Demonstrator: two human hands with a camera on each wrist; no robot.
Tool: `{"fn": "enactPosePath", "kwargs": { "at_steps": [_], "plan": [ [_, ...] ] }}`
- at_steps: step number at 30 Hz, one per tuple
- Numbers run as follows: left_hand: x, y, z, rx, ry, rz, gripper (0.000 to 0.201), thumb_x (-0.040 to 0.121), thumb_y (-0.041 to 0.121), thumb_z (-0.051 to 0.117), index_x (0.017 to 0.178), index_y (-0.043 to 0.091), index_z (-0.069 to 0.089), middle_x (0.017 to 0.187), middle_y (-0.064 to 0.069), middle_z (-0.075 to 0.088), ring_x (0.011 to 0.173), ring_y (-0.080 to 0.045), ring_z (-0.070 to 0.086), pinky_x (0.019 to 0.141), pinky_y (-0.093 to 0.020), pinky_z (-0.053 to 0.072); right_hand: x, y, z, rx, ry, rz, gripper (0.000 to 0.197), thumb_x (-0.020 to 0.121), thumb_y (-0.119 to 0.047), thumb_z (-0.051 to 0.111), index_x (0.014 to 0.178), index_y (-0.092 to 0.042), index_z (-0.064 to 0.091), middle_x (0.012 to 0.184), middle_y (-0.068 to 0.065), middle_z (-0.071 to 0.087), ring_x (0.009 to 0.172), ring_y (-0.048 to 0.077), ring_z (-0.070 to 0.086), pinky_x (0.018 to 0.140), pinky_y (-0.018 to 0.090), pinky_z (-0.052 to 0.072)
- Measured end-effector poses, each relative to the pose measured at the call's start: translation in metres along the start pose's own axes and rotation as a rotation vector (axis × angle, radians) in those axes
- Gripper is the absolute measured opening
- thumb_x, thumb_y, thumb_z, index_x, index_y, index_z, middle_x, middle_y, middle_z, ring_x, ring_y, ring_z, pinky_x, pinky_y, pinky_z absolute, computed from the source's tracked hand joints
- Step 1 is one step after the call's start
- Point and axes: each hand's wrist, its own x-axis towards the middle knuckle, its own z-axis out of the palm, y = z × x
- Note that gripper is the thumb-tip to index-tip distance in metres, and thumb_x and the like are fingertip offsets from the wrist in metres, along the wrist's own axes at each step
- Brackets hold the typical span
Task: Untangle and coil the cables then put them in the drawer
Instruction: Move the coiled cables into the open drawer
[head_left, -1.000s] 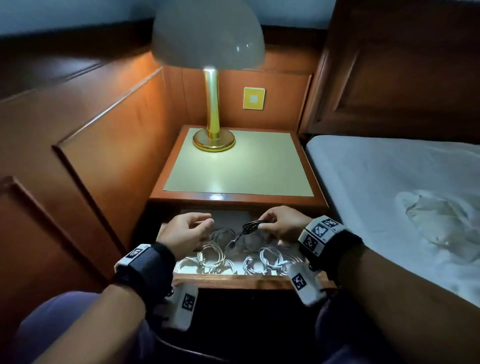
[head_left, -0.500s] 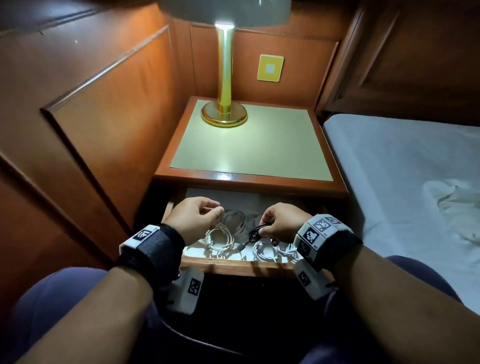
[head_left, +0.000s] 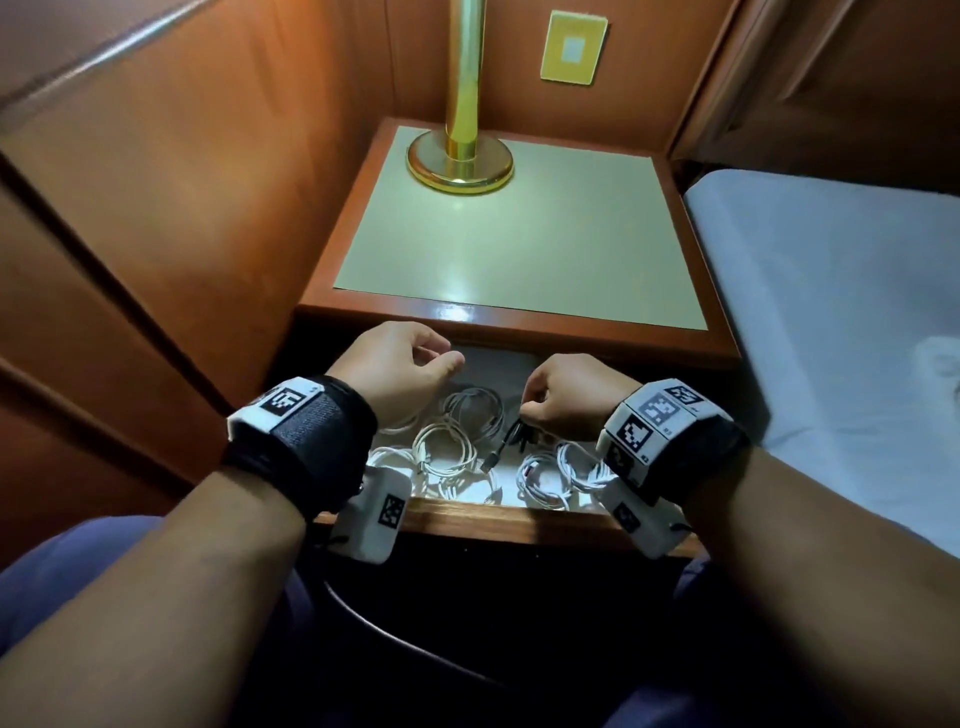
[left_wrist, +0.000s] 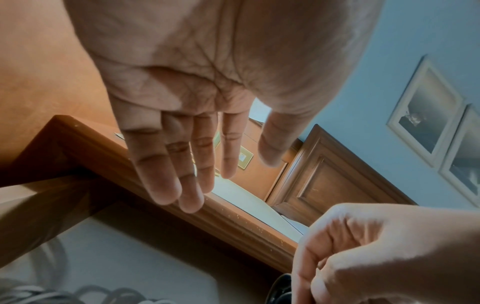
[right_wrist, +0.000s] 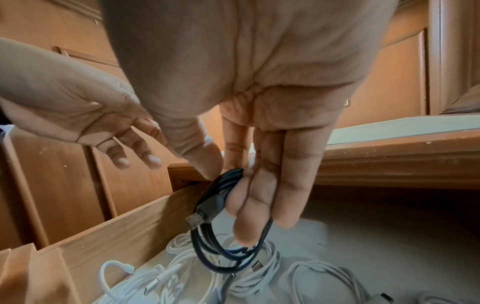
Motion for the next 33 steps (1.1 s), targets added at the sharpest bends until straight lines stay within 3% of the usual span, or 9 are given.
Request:
{"fn": "enactPosePath", "kwargs": {
  "at_steps": [6,10,18,26,29,33],
  "plan": [
    [0.007,0.003,0.008,-0.025,-0.033,-0.014,0.027,0.093,0.042,0.065,0.109,0.021,0.071,0.099,0.006,0.072,0.089,-0.010,0.068,0.089,-0.032,0.054,0.004,0.000,0.005,-0.050,0.000,-0.002,0.019,0.096,-0.035,0.061,0.095,-0.021,0.075,0.097,-0.005,0.069,0.091,0.013,0.062,0.074,0.026,0.046],
    [0.006,0.002,0.006,-0.018,-0.038,-0.018,0.028,0.092,0.043,0.065,0.108,0.021,0.071,0.097,0.006,0.071,0.090,-0.012,0.068,0.091,-0.035,0.054,0.007,-0.001,0.010,-0.057,-0.010,-0.003,0.011,0.093,-0.027,0.064,0.092,-0.025,0.074,0.099,-0.005,0.069,0.088,0.013,0.062,0.073,0.025,0.046],
    [0.006,0.001,0.001,0.010,-0.029,-0.022,0.028,0.092,0.043,0.065,0.109,0.021,0.071,0.099,0.006,0.071,0.090,-0.012,0.067,0.090,-0.035,0.055,0.008,-0.007,0.011,-0.063,-0.071,-0.038,0.018,0.094,-0.012,0.060,0.098,-0.022,0.074,0.096,-0.008,0.065,0.091,0.012,0.060,0.074,0.023,0.042],
    [0.004,0.003,0.001,0.033,-0.054,-0.018,0.026,0.093,0.044,0.063,0.107,0.023,0.071,0.098,0.008,0.070,0.089,-0.010,0.066,0.089,-0.033,0.054,0.014,-0.007,0.016,-0.063,-0.142,0.014,0.021,0.093,-0.003,0.055,0.103,-0.014,0.070,0.106,-0.002,0.069,0.093,0.015,0.061,0.075,0.024,0.042],
    [0.004,0.003,0.001,0.048,-0.066,-0.010,0.026,0.093,0.044,0.063,0.106,0.023,0.071,0.097,0.008,0.071,0.091,-0.009,0.065,0.089,-0.033,0.054,0.015,-0.004,0.019,-0.157,-0.154,0.063,0.017,0.094,-0.009,0.053,0.106,-0.013,0.065,0.107,0.004,0.068,0.091,0.022,0.059,0.073,0.028,0.043],
    [0.002,0.003,0.001,0.094,-0.075,0.013,0.030,0.093,0.046,0.063,0.110,0.022,0.070,0.100,0.008,0.071,0.094,-0.009,0.064,0.088,-0.031,0.053,0.013,0.000,0.011,-0.148,-0.123,0.064,0.017,0.094,-0.016,0.056,0.111,-0.017,0.059,0.108,0.002,0.064,0.093,0.019,0.057,0.076,0.029,0.044]
  ]
}}
